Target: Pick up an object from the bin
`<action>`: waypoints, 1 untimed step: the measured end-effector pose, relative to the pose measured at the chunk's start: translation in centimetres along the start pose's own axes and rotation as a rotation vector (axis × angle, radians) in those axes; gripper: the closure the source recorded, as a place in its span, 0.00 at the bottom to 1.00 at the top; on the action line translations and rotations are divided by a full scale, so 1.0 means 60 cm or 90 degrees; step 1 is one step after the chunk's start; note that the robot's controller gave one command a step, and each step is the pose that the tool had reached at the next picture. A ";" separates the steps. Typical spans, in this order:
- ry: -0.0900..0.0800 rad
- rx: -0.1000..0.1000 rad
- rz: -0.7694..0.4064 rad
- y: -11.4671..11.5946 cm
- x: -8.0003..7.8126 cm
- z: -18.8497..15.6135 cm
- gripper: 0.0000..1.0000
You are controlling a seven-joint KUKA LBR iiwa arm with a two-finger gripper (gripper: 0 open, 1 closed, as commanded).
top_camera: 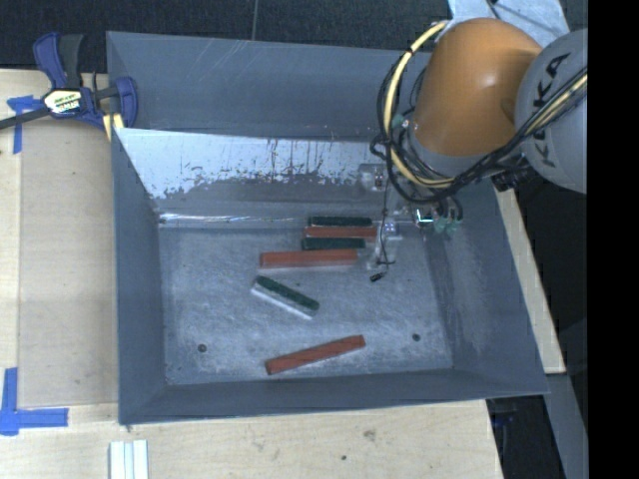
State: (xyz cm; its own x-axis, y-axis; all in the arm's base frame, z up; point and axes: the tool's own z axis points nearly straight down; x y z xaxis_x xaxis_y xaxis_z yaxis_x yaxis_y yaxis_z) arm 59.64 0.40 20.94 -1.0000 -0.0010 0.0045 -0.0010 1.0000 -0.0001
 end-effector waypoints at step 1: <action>0.000 0.000 0.387 0.050 -0.011 0.188 0.00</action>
Offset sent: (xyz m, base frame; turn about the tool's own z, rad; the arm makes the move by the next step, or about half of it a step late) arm 0.0074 0.0297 -0.1101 0.6082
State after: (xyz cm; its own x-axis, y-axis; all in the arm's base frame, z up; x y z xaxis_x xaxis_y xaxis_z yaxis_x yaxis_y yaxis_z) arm 60.26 3.41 9.67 -0.8217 0.5699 0.0043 0.5699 0.8217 -0.0022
